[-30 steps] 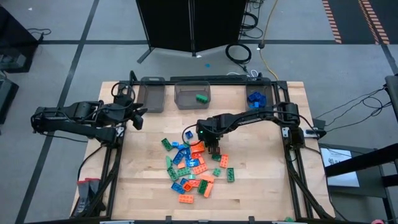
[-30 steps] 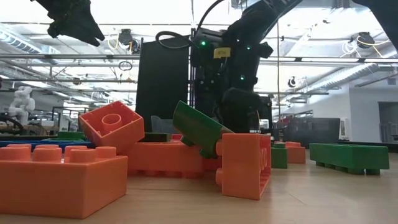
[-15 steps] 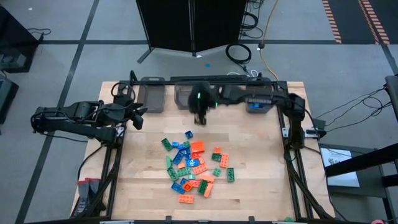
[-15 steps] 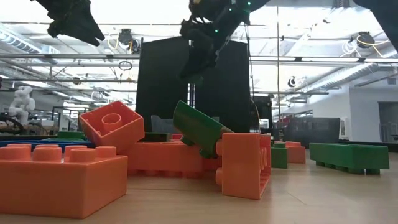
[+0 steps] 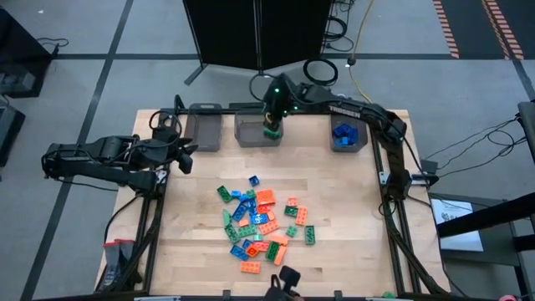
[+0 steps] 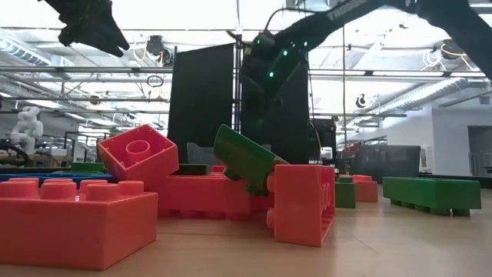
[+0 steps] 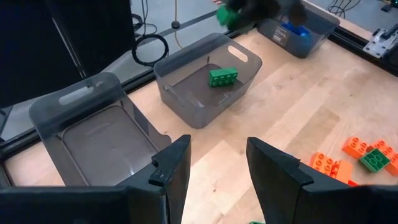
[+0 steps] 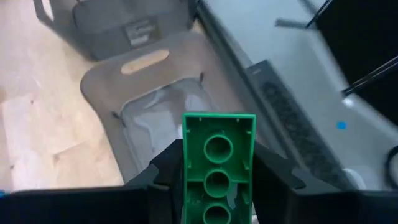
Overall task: Sort blocks
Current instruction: Put the green piece into the middle black bin
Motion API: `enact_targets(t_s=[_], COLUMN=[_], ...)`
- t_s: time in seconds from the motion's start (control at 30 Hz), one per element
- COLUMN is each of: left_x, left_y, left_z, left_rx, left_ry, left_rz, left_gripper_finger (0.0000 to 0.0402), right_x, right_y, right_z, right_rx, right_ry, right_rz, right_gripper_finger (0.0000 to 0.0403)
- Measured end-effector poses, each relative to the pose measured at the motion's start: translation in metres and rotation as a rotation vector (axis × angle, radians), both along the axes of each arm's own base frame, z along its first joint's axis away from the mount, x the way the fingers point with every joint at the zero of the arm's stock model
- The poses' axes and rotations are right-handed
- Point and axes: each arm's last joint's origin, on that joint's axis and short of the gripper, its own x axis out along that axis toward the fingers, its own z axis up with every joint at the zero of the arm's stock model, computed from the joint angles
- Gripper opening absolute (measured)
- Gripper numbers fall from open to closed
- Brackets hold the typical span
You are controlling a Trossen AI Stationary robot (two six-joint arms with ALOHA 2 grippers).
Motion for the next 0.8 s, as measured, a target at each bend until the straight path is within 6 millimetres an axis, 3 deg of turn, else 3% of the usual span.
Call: enact_targets(t_s=[0.33, 0.57, 0.8], left_x=[0.0, 0.0, 0.0], left_y=[0.0, 0.0, 0.0], left_z=[0.0, 0.0, 0.0], left_rx=[0.002, 0.002, 0.005], left_ry=[0.0, 0.0, 0.0], left_rz=[0.003, 0.003, 0.006], left_gripper_finger=[0.016, 0.016, 0.016], right_x=[0.014, 0.012, 0.012], right_y=[-0.002, -0.003, -0.003], right_z=[-0.057, -0.057, -0.057], right_rx=[0.157, 0.16, 0.165], right_ry=[0.097, 0.104, 0.105], right_rz=[0.022, 0.007, 0.0], right_gripper_finger=[0.0117, 0.0117, 0.0248])
